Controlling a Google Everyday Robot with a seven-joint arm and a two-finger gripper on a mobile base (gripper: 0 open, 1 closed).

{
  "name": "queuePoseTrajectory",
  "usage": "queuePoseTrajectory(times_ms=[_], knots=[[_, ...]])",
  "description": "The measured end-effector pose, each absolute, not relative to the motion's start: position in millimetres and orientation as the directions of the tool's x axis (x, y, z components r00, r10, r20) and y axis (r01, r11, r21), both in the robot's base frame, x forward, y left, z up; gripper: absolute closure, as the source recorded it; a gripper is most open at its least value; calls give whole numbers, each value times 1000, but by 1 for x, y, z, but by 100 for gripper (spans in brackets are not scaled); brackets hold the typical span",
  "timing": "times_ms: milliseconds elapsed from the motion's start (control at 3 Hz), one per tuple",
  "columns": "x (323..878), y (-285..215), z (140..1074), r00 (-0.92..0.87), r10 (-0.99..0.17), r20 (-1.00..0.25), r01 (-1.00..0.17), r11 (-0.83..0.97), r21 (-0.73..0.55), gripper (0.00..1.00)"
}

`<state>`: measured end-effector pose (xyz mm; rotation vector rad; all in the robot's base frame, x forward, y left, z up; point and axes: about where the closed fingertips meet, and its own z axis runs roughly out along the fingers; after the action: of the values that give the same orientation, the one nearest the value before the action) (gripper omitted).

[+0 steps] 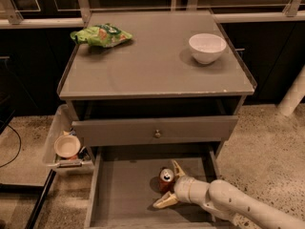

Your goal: Place coke can into middle drawer

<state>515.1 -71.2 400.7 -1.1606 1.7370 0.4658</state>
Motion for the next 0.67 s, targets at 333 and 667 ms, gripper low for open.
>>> queuePoseTrajectory(times_ms=[333, 667], knots=[[518, -75, 409, -67, -500, -863, -878, 441, -188, 0], [522, -85, 420, -39, -502, -864, -902, 389, -185, 0]])
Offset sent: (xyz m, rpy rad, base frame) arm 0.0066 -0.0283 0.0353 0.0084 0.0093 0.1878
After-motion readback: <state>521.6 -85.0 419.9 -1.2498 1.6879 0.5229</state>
